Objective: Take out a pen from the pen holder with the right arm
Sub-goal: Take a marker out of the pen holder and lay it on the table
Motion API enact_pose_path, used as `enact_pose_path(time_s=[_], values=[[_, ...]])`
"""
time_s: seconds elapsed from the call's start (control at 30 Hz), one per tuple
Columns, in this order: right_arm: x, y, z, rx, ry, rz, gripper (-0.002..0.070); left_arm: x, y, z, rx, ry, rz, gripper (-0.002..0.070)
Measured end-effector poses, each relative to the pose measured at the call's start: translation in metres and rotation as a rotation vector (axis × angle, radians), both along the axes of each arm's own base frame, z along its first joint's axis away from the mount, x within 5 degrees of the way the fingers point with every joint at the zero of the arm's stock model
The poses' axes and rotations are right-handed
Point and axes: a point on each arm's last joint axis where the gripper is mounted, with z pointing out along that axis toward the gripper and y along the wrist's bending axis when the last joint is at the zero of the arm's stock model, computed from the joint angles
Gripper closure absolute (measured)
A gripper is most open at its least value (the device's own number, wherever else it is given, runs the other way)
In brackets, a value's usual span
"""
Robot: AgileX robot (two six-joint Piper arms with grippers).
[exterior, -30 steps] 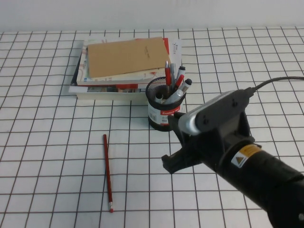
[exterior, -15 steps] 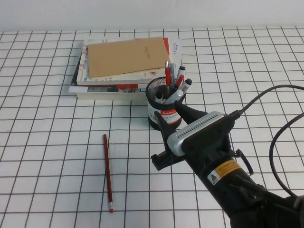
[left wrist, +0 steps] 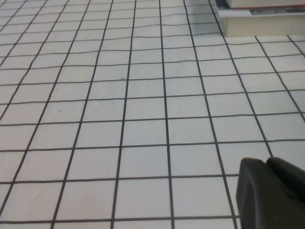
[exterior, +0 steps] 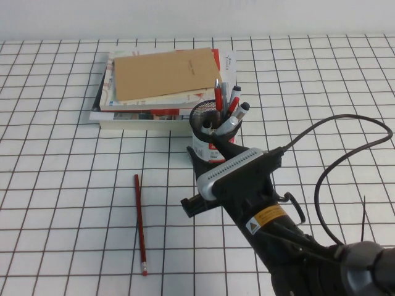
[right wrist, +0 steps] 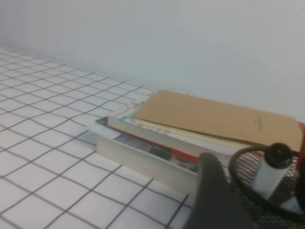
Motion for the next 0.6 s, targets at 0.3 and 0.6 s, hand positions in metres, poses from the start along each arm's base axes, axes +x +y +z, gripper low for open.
enact_pose_path(time_s=[0.3,0.6], values=[[0.026,0.002,-0.002,0.035,0.015,-0.09,0.0345,0.0,0.0,0.0,0.0,0.0,0.0,0.0679],[0.044,0.01,-0.009,0.029,0.041,-0.105,0.0345,0.0,0.0,0.0,0.0,0.0,0.0,0.0679]])
